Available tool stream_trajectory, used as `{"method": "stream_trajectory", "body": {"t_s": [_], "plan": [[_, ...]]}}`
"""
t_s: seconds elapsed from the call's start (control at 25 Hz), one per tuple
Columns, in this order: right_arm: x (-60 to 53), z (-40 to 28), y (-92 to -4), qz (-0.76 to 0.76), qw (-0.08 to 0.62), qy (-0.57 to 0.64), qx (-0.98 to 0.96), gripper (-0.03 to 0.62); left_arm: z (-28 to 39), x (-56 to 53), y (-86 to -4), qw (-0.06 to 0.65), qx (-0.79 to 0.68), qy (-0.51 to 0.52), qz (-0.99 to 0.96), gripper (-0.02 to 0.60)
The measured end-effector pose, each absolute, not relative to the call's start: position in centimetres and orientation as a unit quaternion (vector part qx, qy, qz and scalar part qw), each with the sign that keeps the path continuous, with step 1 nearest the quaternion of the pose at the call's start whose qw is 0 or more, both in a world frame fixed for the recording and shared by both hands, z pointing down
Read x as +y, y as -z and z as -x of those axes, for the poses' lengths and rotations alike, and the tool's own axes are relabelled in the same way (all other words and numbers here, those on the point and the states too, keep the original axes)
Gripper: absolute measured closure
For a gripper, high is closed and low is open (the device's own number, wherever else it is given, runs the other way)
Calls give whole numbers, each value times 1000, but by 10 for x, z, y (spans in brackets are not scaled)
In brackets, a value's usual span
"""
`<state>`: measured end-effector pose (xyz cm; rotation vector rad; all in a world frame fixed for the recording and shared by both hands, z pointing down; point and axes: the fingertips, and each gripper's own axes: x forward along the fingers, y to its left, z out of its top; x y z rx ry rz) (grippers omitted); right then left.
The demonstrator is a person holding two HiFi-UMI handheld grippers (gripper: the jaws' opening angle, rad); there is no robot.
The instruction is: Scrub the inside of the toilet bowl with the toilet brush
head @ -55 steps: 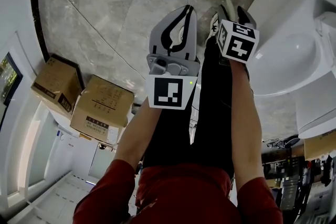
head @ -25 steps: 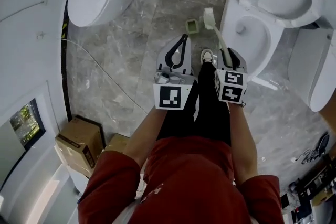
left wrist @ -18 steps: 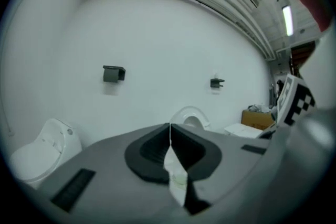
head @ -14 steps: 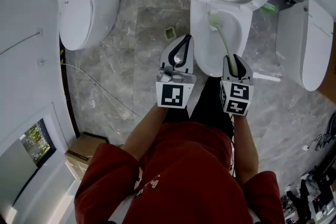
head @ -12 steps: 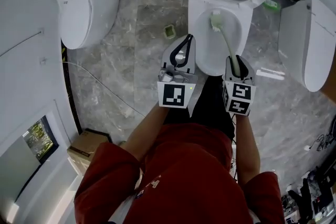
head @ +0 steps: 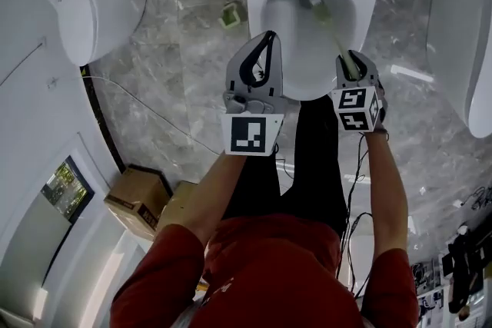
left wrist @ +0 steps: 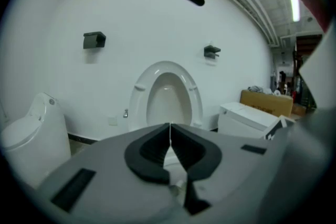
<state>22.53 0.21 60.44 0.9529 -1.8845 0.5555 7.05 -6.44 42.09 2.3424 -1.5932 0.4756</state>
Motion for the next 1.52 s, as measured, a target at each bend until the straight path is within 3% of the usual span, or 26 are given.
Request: {"method": "stream_trajectory", "body": {"t_s": [0.24,0.56,0.88,1.28,1.52], "plan": [[1,-233,-670,-311,518,-146,-783,491,-66,-52,-496,152,-534,-184,-811,584],[-37,-266,-666,-255,578,-21,-775,493,-68,-41,-519,169,-531,-189,-808,584],[63,-229,-682,-237,567,-131,-778,491,-67,-38,-520,177,-528,-190,-808,584],[-3,-285,-672,-376,559,-162,-721,493,-64,-39,-518,176,-525,-191,-811,584],[77,-218,-692,-412,486,-367,-678,493,-53,-37,-518,169,-523,-193,-813,584]]}}
